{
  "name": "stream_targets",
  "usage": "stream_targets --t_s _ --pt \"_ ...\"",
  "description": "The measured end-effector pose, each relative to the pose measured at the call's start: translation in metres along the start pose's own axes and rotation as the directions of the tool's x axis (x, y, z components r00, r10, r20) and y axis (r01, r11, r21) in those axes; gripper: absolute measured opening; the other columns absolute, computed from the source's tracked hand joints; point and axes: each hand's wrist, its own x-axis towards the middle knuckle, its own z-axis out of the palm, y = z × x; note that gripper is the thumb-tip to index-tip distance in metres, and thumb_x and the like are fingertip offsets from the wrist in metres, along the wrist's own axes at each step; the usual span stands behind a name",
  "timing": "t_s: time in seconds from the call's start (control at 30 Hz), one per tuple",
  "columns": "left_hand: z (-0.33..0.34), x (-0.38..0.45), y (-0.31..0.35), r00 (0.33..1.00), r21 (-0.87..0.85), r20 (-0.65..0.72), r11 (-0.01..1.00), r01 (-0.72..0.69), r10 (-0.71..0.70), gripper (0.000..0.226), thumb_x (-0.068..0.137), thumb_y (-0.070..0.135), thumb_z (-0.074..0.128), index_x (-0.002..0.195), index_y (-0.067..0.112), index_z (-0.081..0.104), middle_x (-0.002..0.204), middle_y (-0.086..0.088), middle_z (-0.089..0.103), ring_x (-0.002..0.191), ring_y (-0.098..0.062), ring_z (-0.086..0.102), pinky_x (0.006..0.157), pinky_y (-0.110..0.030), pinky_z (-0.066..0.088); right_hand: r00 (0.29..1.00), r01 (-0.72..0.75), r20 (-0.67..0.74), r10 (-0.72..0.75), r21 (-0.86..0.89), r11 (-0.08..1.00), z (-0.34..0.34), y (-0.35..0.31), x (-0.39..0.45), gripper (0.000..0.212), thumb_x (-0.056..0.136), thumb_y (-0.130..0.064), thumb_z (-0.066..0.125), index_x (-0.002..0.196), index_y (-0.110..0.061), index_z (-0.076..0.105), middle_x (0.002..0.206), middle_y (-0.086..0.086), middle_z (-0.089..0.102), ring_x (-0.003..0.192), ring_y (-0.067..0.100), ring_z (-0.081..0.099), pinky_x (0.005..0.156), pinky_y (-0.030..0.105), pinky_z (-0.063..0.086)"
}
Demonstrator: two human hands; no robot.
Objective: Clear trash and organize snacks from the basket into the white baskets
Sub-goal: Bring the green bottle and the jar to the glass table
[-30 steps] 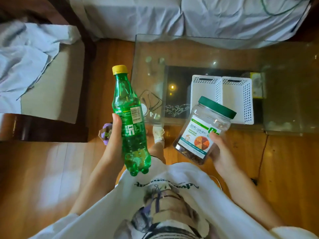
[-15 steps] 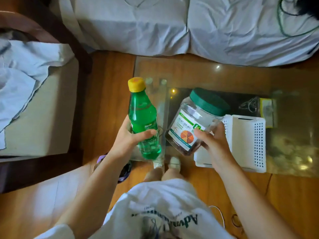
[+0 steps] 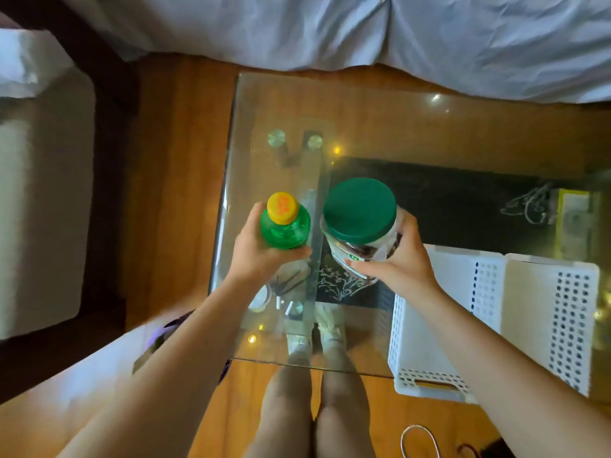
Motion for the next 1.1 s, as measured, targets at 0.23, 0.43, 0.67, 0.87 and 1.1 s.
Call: stream_targets --t_s 0.23,0.43,0.67,0.87,1.1 --pt "0.011 0.025 -0.035 0.999 -0.014 0.032 0.999 -0.041 0.042 0.076 0.049 0.006 0.089 0.115 0.013 0.053 0.110 -0.007 0.064 0.104 -0.026 0.061 0.095 -0.045 0.049 0.988 0.078 0.142 -0.057 -0.143 0.987 0.007 0.041 0.028 0.095 0.051 -0.017 0.087 0.119 -0.047 0.028 0.113 -0.023 0.043 0.113 0.004 0.045 0.089 0.020 0.040" --pt "0.012 0.012 -0.052 0.999 -0.025 0.019 0.999 -0.043 0.044 0.080 0.053 -0.002 0.085 0.104 0.044 0.044 0.105 0.024 0.053 0.094 0.017 0.053 0.074 0.000 0.042 0.989 0.078 0.140 -0.052 -0.182 0.980 0.012 0.060 0.023 0.097 0.055 -0.010 0.085 0.131 -0.030 0.029 0.121 -0.014 0.041 0.114 0.007 0.046 0.078 0.005 0.040" --pt "0.007 0.008 -0.056 0.993 -0.156 0.082 0.983 0.099 -0.086 0.098 0.063 -0.007 0.078 0.142 0.027 0.030 0.140 -0.002 0.042 0.123 -0.017 0.046 0.085 -0.008 0.045 0.982 -0.138 0.108 0.152 -0.125 0.983 0.015 0.073 0.006 0.105 0.062 -0.007 0.081 0.143 -0.023 0.015 0.134 -0.001 0.042 0.122 0.019 0.046 0.100 0.042 0.046" --pt "0.002 -0.016 -0.053 0.958 -0.196 0.096 0.938 0.286 -0.272 0.104 0.069 -0.012 0.073 0.149 0.019 0.015 0.151 -0.001 0.031 0.142 -0.021 0.024 0.079 -0.008 0.038 0.881 -0.397 0.248 0.402 -0.070 0.915 -0.003 0.077 -0.013 0.075 0.078 -0.013 0.071 0.139 -0.027 0.029 0.136 -0.007 0.045 0.132 0.022 0.041 0.097 0.031 0.036" --pt "-0.022 -0.093 -0.052 0.816 -0.399 0.098 0.728 0.557 -0.570 0.049 0.087 0.010 0.062 0.133 0.017 0.046 0.112 -0.007 0.059 0.096 -0.018 0.057 0.081 -0.032 0.042 0.776 -0.574 0.240 0.583 -0.113 0.811 -0.033 0.038 -0.057 0.036 0.091 -0.016 0.055 0.126 -0.012 0.048 0.129 0.016 0.053 0.102 0.025 0.057 0.088 0.036 0.044"
